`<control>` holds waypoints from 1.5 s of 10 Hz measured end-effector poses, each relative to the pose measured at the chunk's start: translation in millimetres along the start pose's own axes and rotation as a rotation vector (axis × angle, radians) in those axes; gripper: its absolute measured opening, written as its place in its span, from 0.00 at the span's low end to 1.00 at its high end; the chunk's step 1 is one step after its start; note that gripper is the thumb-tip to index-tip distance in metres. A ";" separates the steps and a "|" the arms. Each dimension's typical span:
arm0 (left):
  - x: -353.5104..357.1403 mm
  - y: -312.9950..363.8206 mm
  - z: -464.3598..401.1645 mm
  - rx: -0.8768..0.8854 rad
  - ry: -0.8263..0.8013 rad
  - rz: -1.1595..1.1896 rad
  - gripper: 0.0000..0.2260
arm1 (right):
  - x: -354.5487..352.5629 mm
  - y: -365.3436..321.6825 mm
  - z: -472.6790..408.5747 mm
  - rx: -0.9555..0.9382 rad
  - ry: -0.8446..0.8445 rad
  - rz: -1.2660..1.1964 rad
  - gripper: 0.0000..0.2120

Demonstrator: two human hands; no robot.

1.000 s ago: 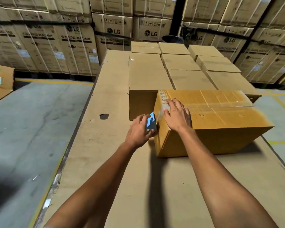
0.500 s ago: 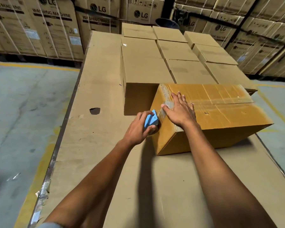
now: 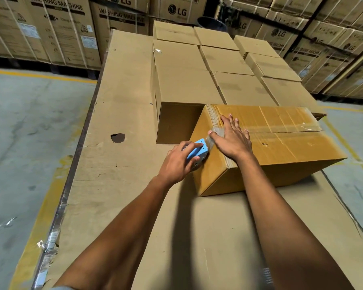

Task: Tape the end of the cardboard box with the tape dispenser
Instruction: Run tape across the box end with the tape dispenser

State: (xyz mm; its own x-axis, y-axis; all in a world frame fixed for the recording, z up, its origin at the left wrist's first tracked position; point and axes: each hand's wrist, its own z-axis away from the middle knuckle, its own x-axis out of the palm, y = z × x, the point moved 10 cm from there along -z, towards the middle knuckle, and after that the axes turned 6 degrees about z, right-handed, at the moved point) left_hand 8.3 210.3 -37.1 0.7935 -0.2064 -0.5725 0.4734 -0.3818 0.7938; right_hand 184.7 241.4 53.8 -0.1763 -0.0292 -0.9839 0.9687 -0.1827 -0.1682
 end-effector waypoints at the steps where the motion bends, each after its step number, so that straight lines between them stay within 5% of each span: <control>1: -2.3 2.4 -1.9 0.004 -0.009 -0.071 0.20 | 0.6 1.1 -1.0 -0.003 -0.002 0.002 0.38; 7: -4.2 10.6 -6.1 0.004 -0.068 -0.223 0.22 | 1.0 2.8 -2.7 -0.003 -0.004 -0.003 0.39; 10: -0.3 8.9 -7.4 -0.020 -0.132 -0.240 0.31 | 0.7 2.7 -1.6 -0.002 -0.003 -0.001 0.39; 15: -2.6 12.9 -17.0 0.007 -0.201 -0.178 0.23 | -0.1 1.3 -0.1 0.004 -0.005 0.002 0.39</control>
State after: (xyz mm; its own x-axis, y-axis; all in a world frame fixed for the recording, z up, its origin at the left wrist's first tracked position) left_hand 18.8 221.2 -21.9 0.6057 -0.3100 -0.7328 0.5956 -0.4340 0.6759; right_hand 186.0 241.2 53.7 -0.1751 -0.0343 -0.9840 0.9684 -0.1865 -0.1658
